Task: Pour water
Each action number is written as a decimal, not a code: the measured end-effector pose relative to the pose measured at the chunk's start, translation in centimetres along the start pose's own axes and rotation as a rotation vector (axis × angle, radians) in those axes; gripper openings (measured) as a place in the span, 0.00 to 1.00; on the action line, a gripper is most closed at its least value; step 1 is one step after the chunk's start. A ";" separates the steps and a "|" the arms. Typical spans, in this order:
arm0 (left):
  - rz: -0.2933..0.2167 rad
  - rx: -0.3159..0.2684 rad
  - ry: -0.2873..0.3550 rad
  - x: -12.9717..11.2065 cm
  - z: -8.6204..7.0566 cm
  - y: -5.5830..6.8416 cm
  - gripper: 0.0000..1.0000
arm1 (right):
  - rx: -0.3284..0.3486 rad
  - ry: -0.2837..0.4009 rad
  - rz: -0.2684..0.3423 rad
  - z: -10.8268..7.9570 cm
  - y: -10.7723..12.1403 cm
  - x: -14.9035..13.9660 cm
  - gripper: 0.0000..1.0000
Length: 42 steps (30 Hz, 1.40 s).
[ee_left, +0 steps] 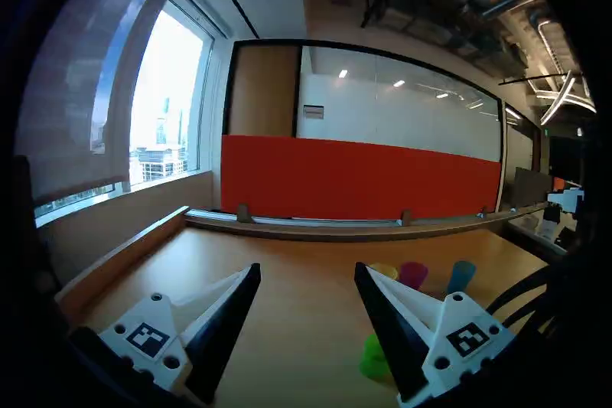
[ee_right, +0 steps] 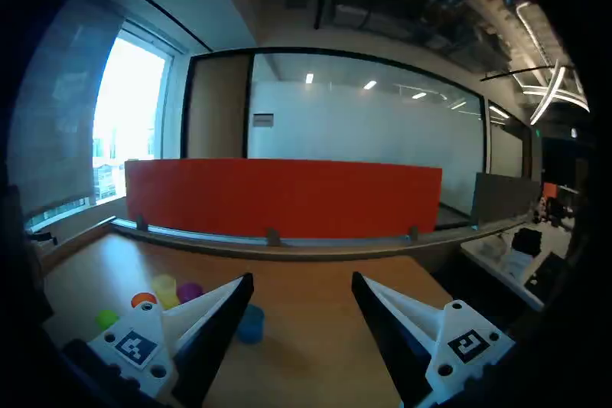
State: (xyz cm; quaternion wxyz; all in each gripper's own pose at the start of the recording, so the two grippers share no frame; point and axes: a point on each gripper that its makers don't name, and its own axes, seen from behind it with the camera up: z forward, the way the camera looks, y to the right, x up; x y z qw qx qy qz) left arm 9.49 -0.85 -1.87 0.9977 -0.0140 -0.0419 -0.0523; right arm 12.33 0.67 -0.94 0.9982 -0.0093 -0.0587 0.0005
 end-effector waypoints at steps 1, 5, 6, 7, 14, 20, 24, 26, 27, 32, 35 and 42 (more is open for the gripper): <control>-0.002 0.003 0.006 -0.3 0.0 -0.1 0.91 | 0.001 0.000 0.000 0.1 -0.2 -0.2 1.00; -0.003 0.016 0.024 -1.7 0.1 -0.4 0.91 | 0.018 -0.007 -0.005 0.4 -1.1 -1.1 1.00; 0.000 0.020 0.030 -2.0 0.1 -0.5 0.91 | 0.024 -0.010 -0.006 0.5 -1.4 -1.3 1.00; 0.004 0.023 0.036 -2.3 0.2 -0.5 0.91 | 0.025 -0.013 -0.006 0.6 -1.5 -1.5 1.00; 0.025 0.050 0.075 -4.2 0.0 -1.1 0.91 | 0.024 -0.020 -0.008 1.3 -2.3 -2.0 1.00; 0.038 0.070 0.102 -5.4 0.2 -1.3 0.90 | 0.016 -0.020 -0.007 1.9 -2.8 -2.7 1.00; 0.029 0.074 0.111 -6.3 0.5 -1.2 0.91 | 0.009 -0.018 -0.018 2.1 -2.8 -3.1 1.00; 0.025 0.072 0.115 -6.6 0.6 -1.1 0.91 | 0.006 -0.013 -0.024 2.2 -2.8 -3.1 1.00; 0.025 0.072 0.117 -6.7 0.6 -1.1 0.91 | 0.004 -0.011 -0.027 2.3 -2.8 -3.2 1.00; 0.035 0.072 0.128 -7.4 0.9 -0.9 0.91 | 0.003 -0.007 -0.029 2.5 -2.6 -3.4 1.00; 0.036 0.077 0.133 -7.8 1.2 -1.1 0.91 | 0.001 -0.005 -0.028 2.6 -2.5 -3.6 1.00; 0.036 0.086 0.140 -8.7 1.5 -1.4 0.91 | -0.004 -0.004 -0.031 2.8 -2.1 -3.8 1.00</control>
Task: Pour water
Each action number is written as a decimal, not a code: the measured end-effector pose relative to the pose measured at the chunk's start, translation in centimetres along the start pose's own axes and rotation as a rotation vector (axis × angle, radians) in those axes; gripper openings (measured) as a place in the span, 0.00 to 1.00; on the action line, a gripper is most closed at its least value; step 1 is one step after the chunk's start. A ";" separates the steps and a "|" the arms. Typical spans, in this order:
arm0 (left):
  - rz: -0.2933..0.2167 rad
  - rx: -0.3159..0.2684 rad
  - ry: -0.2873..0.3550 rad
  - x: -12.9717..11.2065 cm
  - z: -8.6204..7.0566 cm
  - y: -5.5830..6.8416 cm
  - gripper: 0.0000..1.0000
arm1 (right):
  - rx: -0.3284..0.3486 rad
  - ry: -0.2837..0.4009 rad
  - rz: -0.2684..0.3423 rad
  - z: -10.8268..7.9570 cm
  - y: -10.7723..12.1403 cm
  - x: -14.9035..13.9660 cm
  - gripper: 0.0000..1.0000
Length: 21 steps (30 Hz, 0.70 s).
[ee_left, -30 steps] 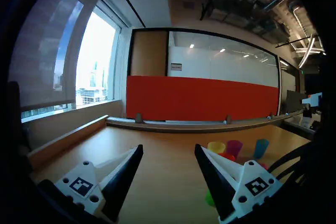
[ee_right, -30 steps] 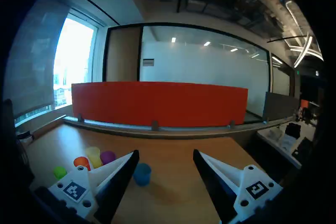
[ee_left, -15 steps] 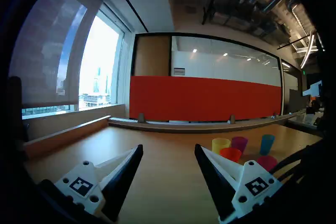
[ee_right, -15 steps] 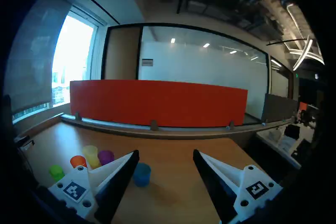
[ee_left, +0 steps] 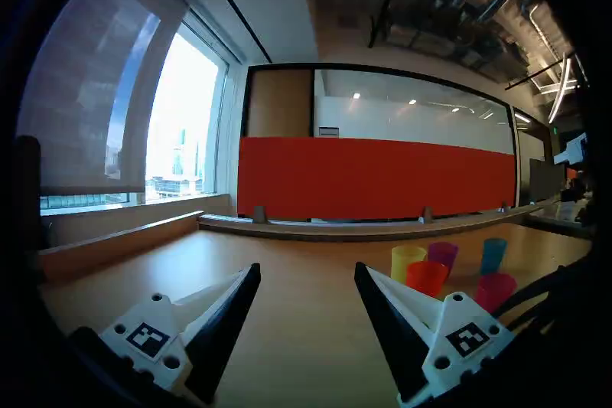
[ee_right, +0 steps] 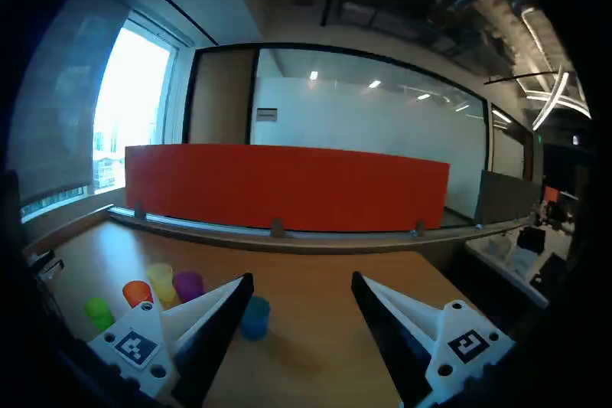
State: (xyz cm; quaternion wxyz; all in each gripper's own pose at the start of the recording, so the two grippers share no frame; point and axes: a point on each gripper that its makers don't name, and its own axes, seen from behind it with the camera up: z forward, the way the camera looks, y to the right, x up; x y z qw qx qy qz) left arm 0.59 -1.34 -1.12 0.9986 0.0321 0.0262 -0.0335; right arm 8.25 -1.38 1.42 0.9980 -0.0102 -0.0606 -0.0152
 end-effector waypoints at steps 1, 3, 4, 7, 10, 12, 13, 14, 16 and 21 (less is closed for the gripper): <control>0.003 0.000 0.001 -0.1 0.0 0.0 0.91 | 0.000 0.000 -0.001 0.0 0.1 0.0 1.00; 0.007 0.000 0.002 -0.4 0.1 0.0 0.91 | -0.001 0.001 -0.003 0.1 0.2 0.0 1.00; 0.009 -0.001 0.003 -0.4 0.2 0.1 0.91 | 0.000 0.002 -0.002 0.1 0.2 0.0 1.00; 0.018 -0.001 0.004 -0.6 0.2 0.2 0.91 | 0.002 0.005 0.001 0.2 0.2 0.0 1.00; 0.028 0.001 0.001 -0.8 0.2 0.3 0.91 | 0.005 0.005 0.003 0.3 0.2 -0.1 1.00; 0.032 0.002 -0.004 -0.9 0.2 0.3 0.91 | 0.007 0.003 0.002 0.3 0.3 -0.2 1.00; 0.033 0.004 -0.006 -1.0 0.2 0.2 0.91 | 0.007 0.004 0.001 0.4 0.3 -0.3 1.00; 0.034 0.005 -0.007 -1.0 0.2 0.2 0.91 | 0.008 0.004 0.000 0.4 0.3 -0.3 0.99; 0.034 0.007 -0.011 -1.1 0.3 0.1 0.91 | 0.009 0.004 -0.002 0.3 0.3 -0.2 1.00; 0.036 0.009 -0.028 -1.6 0.5 0.0 0.91 | 0.011 0.009 0.003 0.2 0.3 0.0 1.00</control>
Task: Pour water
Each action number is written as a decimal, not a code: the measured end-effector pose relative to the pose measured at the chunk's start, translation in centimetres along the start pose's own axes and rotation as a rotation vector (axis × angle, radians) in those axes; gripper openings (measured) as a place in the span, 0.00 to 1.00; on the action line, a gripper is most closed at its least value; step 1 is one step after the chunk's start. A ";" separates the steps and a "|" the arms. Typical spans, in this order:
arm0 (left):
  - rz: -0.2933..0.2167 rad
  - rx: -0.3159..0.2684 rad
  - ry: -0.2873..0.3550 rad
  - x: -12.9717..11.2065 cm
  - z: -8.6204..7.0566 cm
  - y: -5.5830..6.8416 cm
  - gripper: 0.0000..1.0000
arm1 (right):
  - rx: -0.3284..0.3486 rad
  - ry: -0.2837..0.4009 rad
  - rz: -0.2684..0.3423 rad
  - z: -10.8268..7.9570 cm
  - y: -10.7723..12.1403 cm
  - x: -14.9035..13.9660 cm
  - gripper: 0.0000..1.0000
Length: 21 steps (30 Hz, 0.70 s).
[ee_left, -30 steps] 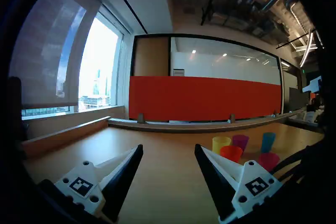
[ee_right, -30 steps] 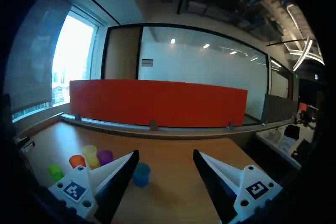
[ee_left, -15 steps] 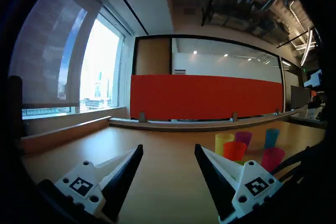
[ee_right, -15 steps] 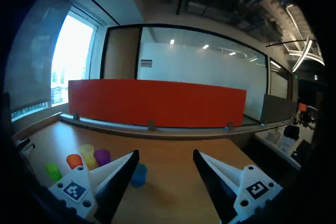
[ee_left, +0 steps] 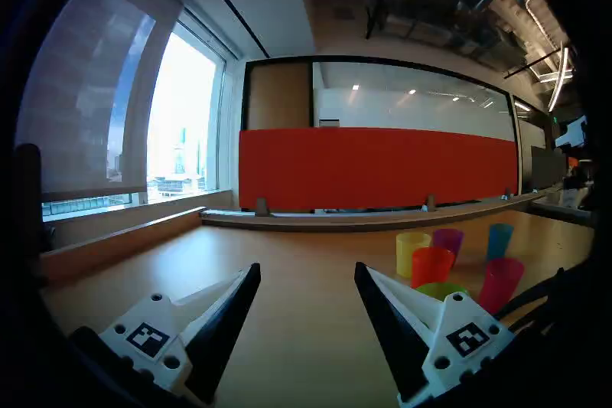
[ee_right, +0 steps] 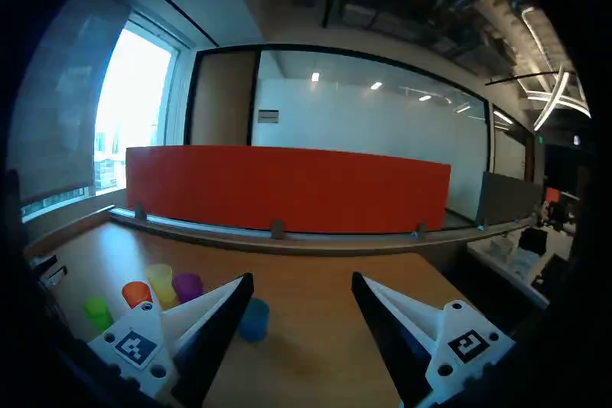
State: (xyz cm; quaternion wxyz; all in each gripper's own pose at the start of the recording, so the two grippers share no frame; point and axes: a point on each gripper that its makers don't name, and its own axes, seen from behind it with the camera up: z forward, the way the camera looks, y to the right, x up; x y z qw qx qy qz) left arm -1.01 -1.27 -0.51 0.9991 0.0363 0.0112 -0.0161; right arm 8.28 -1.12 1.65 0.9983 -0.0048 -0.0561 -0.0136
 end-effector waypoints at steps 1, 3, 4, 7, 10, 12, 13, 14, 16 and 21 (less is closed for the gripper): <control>0.000 0.000 0.000 0.0 0.0 0.0 0.91 | 0.001 0.000 0.001 0.0 0.0 0.0 1.00; 0.001 -0.002 0.000 -0.1 0.1 0.1 0.90 | 0.001 0.002 0.003 -0.1 0.0 0.1 1.00; 0.002 -0.003 0.000 -0.2 0.1 0.1 0.91 | 0.001 0.003 0.004 -0.1 0.1 0.1 1.00; 0.003 -0.005 -0.001 -0.3 0.2 0.2 0.91 | 0.006 0.012 0.007 -0.1 -0.1 0.4 1.00; 0.003 -0.006 0.000 -0.4 0.2 0.3 0.91 | 0.025 0.030 0.010 -0.1 -0.5 1.0 1.00; 0.004 -0.005 0.000 -0.4 0.3 0.3 0.92 | 0.041 0.047 0.011 -0.2 -1.0 1.5 1.00; 0.003 -0.005 0.000 -0.5 0.3 0.3 0.92 | 0.045 0.057 0.009 -0.2 -1.1 1.8 1.00; 0.003 -0.005 0.000 -0.5 0.3 0.3 0.92 | 0.049 0.066 0.007 -0.2 -1.2 2.0 1.00; 0.003 -0.005 0.000 -0.6 0.3 0.3 0.92 | 0.050 0.087 0.000 -0.3 -1.3 2.7 1.00; 0.004 -0.005 0.001 -0.6 0.3 0.2 0.92 | 0.033 0.134 -0.011 -0.5 -0.7 4.0 0.99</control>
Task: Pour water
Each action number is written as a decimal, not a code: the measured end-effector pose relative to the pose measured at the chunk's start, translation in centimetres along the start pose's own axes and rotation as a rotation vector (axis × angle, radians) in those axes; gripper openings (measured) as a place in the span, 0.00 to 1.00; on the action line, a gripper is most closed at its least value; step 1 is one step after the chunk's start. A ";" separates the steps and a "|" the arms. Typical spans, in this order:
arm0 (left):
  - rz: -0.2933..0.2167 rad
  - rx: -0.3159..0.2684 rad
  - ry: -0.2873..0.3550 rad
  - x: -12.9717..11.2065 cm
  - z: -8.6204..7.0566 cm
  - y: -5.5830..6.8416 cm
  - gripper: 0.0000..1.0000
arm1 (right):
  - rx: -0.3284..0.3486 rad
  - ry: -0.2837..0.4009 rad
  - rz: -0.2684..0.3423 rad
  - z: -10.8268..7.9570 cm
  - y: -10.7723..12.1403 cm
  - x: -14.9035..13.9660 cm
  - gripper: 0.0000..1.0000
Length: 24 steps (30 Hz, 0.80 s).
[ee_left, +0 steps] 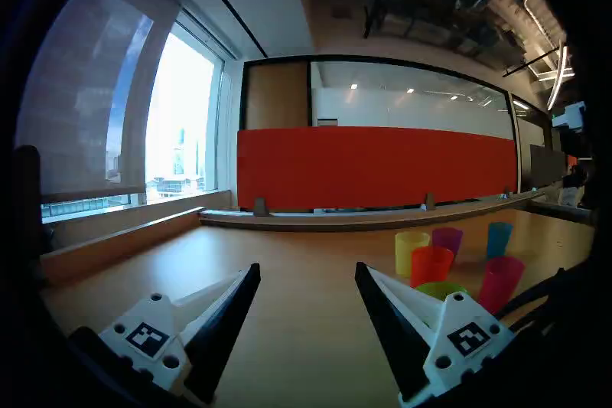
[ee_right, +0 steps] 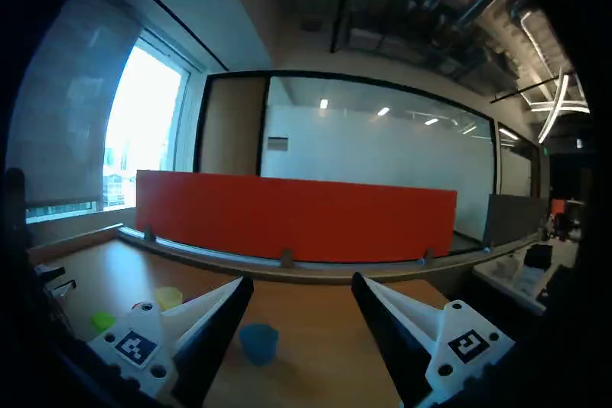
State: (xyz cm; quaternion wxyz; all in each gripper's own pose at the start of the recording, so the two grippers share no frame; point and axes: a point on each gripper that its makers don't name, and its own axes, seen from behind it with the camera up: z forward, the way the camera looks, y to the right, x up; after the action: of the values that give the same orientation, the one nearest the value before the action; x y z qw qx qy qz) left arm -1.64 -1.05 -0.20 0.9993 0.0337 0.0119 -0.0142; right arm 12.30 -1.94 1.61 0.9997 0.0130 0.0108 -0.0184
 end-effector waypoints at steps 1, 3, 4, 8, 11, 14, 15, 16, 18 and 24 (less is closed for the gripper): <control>0.000 0.000 0.000 0.0 0.0 0.0 0.92 | -0.008 0.009 0.000 0.0 0.3 0.2 0.99; 0.000 0.000 0.000 -0.1 0.0 0.0 0.92 | -0.024 0.026 0.001 0.0 0.9 0.5 1.00; 0.000 0.000 0.000 -0.1 0.0 0.0 0.92 | -0.032 0.033 0.002 0.0 1.2 0.5 1.00; 0.000 0.000 0.000 -0.2 0.0 -0.1 0.92 | -0.064 0.043 0.014 0.2 2.8 -0.4 1.00; 0.000 0.001 0.001 -0.2 0.0 -0.1 0.92 | -0.079 0.042 0.022 0.2 3.7 -1.5 1.00; 0.000 0.001 0.001 -0.3 0.0 -0.1 0.92 | -0.079 0.052 0.032 -0.1 3.9 -2.5 1.00; 0.000 0.001 0.001 -0.3 0.0 -0.1 0.92 | -0.078 0.056 0.036 -0.2 3.9 -2.8 1.00; 0.000 0.001 0.001 -0.3 0.0 -0.1 0.92 | -0.079 0.056 0.042 -0.4 3.8 -3.3 1.00; 0.000 0.001 0.001 -0.3 0.0 -0.1 0.92 | -0.078 0.056 0.052 -0.6 3.7 -4.3 1.00; -0.001 0.001 0.001 -0.4 -0.1 -0.2 0.92 | -0.060 0.055 0.061 -1.1 3.2 -7.6 0.99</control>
State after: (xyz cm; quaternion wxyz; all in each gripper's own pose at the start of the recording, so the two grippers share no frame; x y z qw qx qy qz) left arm -2.03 -1.19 -0.26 0.9992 0.0342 0.0124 -0.0144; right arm 4.79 1.59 0.75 0.9990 -0.0163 0.0385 0.0129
